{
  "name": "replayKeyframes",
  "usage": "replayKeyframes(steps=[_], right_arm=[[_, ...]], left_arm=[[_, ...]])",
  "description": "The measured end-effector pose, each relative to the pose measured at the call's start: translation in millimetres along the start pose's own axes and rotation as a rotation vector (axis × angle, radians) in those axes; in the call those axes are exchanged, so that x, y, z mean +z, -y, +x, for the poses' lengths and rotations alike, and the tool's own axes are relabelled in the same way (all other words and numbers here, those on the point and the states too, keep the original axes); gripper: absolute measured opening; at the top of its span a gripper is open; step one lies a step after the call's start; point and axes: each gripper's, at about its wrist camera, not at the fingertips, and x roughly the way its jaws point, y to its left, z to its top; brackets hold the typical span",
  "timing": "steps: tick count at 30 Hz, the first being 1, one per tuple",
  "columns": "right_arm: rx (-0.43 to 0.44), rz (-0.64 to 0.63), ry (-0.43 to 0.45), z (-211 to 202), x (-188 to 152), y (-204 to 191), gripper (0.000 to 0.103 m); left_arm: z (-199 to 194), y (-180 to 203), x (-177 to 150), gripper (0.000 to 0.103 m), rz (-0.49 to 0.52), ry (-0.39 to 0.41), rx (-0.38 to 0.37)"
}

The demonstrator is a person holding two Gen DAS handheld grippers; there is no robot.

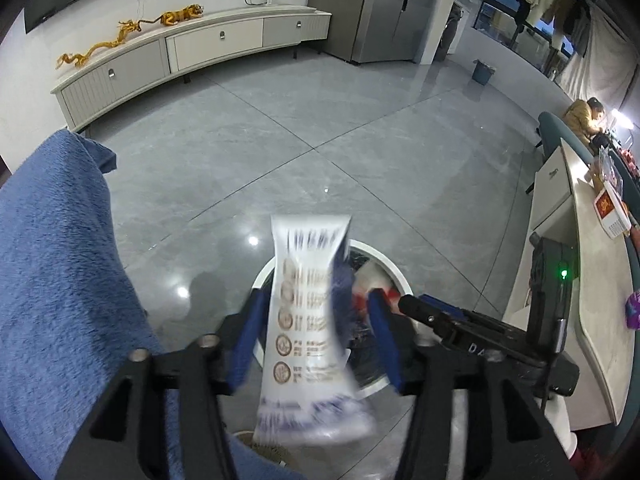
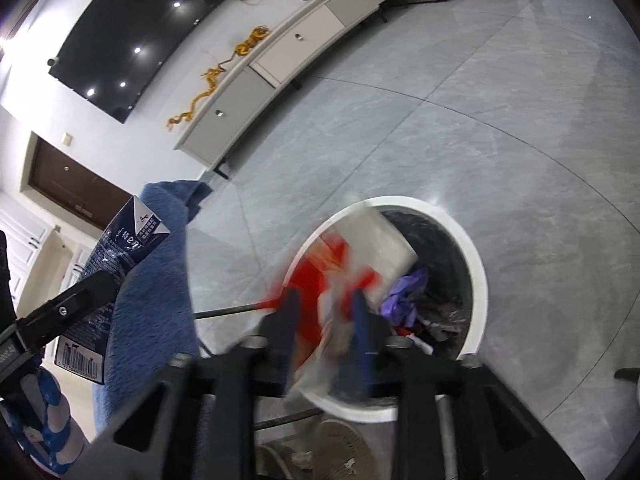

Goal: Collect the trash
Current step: 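Open both grippers to drop the box and bag into the bin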

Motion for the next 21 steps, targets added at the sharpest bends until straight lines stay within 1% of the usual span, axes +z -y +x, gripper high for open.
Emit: replayKeyframes(steps=[1,4,10,13,15,17,21], right_arm=[[-0.017,-0.002,-0.001,2.1,1.5,1.9,0.048],[-0.038,-0.004,-0.003,3.8,1.6,5.6,0.048],[-0.037,0.019,-0.001,0.8,-7.1,7.2,0.048],[-0.035,0.006,0.003,-2.7,-11.5,1.9,0.048],[-0.034,-0.01,0.007,-6.9,-14.0,-4.8,0.048],[-0.037,-0.033,0.014,-11.8,-16.4,-14.5,0.049],[-0.031,-0.101,0.034,-22.8,-22.2,-46.0,0.05]], left_arm=[[1.2,-1.5,-0.4,0.059,-0.006,0.002,-0.007],[3.6,-2.8,-0.8,0.059,-0.005,-0.004,-0.012],[-4.5,-5.9,-5.3,0.059,0.003,0.016,0.025],[-16.8,-8.1,-10.0,0.059,0.003,0.055,0.052],[-30.9,-12.0,-12.7,0.059,-0.003,0.104,0.071],[-48.7,-16.3,-19.3,0.059,-0.016,0.162,0.089],[-80.8,-26.0,-30.9,0.059,-0.028,0.243,0.124]])
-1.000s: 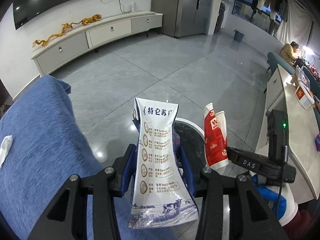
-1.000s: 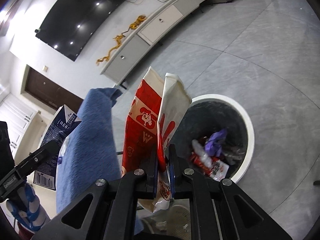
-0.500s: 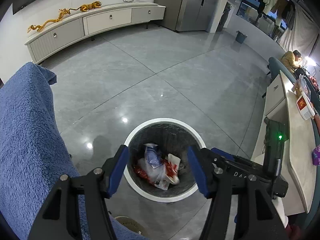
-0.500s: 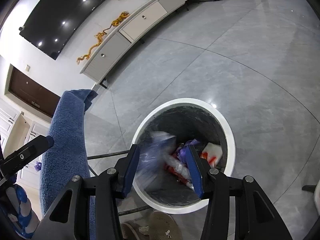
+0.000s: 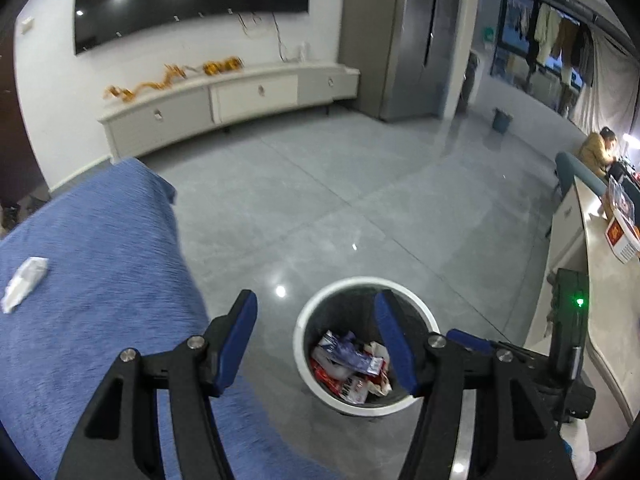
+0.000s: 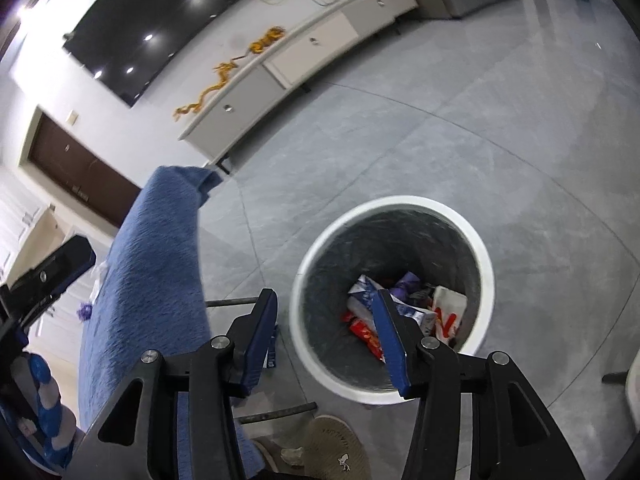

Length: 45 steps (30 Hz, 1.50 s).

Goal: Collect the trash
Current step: 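Move both open grippers back to the purple wrapper and white tissue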

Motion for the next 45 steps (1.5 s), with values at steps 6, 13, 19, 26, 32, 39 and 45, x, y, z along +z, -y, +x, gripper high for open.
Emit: replayKeyframes(steps=[6,13,19,26,32,39,45], right_arm=[[0.024,-0.149,0.025,-20.7,-8.6,-59.1,0.052],[0.06,-0.337,0.062,-46.8,-27.0,-134.6,0.055],[0.085,-0.471,0.072,-62.5,-50.5,-188.9,0.056],[0.123,-0.568,0.078,-76.1,-78.3,-234.4,0.058],[0.129,-0.627,0.063,-79.6,-97.0,-262.9,0.059],[0.126,-0.687,0.05,-85.9,-118.7,-291.5,0.059],[0.118,-0.739,0.036,-88.6,-135.4,-314.6,0.062]], left_arm=[[-51.0,-19.8,-17.1,0.06,0.024,0.063,0.039],[-109.1,-50.7,-37.3,0.068,0.004,0.116,0.081],[-162.4,-87.6,-56.0,0.08,-0.04,0.178,0.177],[-211.6,-121.3,-81.9,0.083,-0.089,0.252,0.288],[-243.0,-147.4,-105.2,0.083,-0.131,0.301,0.363],[-270.0,-169.1,-127.7,0.083,-0.19,0.359,0.414],[-290.6,-193.4,-148.9,0.083,-0.264,0.386,0.428]])
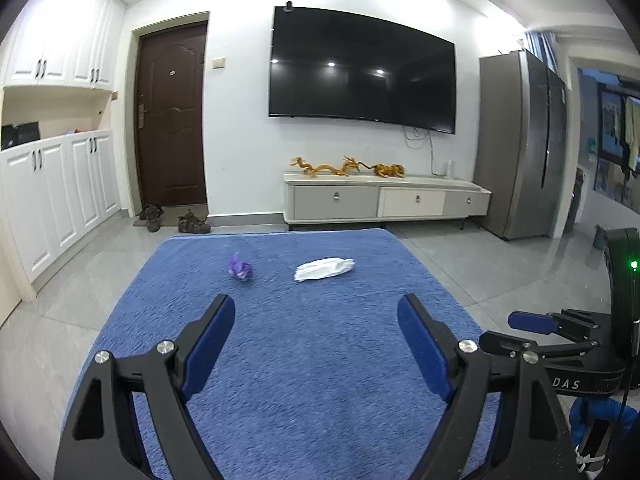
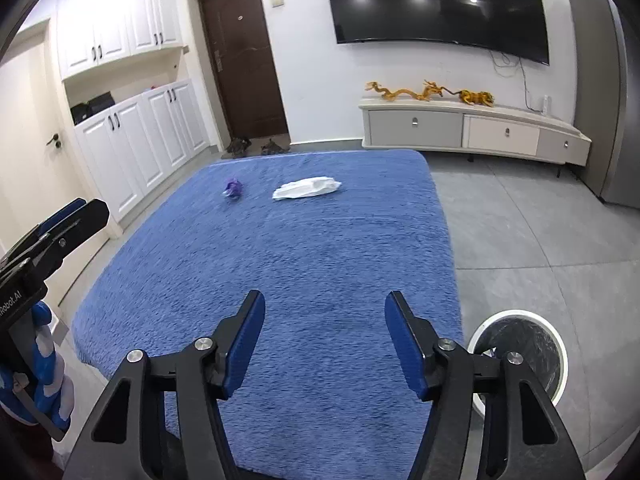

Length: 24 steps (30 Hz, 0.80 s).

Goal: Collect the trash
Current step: 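Move both open grippers back to the purple wrapper and white tissue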

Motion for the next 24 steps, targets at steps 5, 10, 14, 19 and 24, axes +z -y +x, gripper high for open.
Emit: replayKeyframes(steps=[5,10,14,19,24], right_arm=[[0.001,-0.028,-0.026,5.6,1.8,-18.2,0.062],[-0.004,-0.046,-0.053,13.1,2.4,-32.0,0.062],[0.006,-0.044,-0.075,20.7,4.8,-38.0,0.063],[0.011,-0.047,-0.112,37.8,6.9,-45.7,0.063],[0.014,-0.041,-0.148,59.3,8.2,-49.1,0.063]], left_arm=[[-5.4,-23.4,-4.8,0.083,-0.045,0.006,0.022],[-6.5,-44.6,-10.6,0.083,-0.088,0.011,0.035],[-4.1,-56.5,-17.0,0.083,-0.102,0.003,0.042],[10.8,-74.6,-26.9,0.083,-0.115,-0.066,0.037],[37.5,-93.2,-40.6,0.083,-0.136,-0.179,0.017]])
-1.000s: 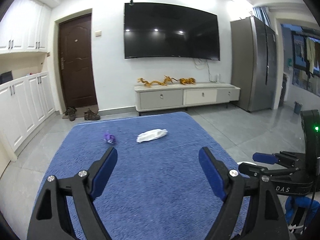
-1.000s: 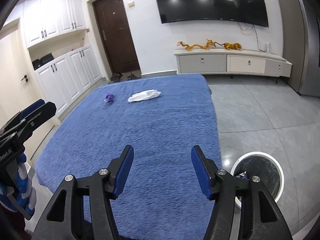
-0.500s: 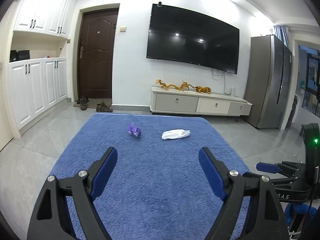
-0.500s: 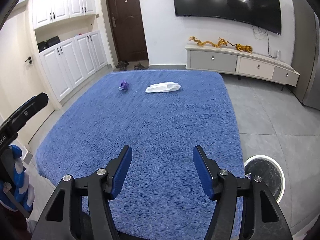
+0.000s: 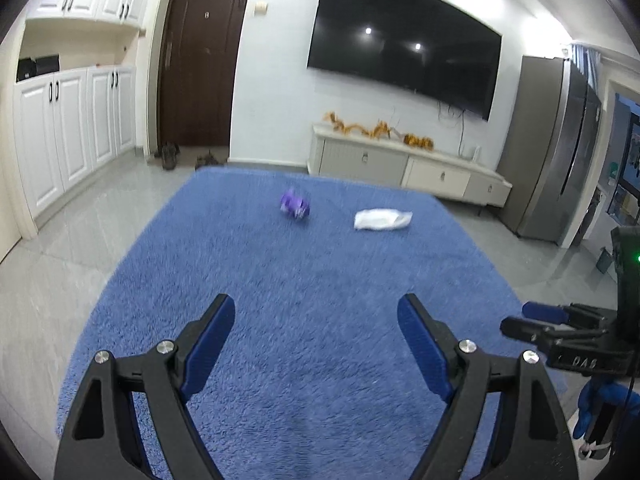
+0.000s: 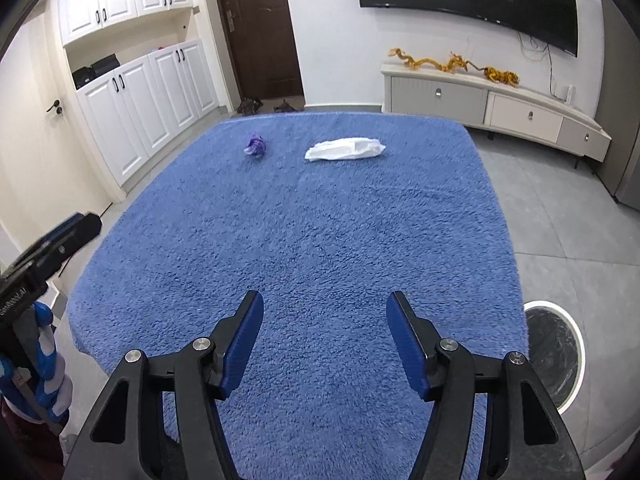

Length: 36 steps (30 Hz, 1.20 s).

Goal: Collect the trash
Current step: 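Move both open grippers back to the purple wrapper and white tissue, then grasp the purple wrapper with the left gripper while the right grasps the white tissue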

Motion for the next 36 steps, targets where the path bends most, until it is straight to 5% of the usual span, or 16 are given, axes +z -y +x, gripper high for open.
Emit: replayKeyframes(steps=[10,25,34,36], right_arm=[[0.029,0.02,-0.057,45.2,22.4,6.6,0.063],[0.138,0.3,-0.069,174.1,131.1,75.9,0.067],[0.192,0.424,-0.052,231.8,170.9,88.8,0.067],[0.185,0.398,-0.049,238.1,178.4,83.0,0.068]], left_arm=[[59.6,-17.8,25.5,0.083,0.027,-0.106,0.021],[236.3,-24.6,100.9,0.083,-0.016,-0.216,0.094],[283.8,-31.9,115.4,0.082,-0.045,-0.23,0.152],[291.7,-34.7,117.3,0.073,-0.062,-0.243,0.158]])
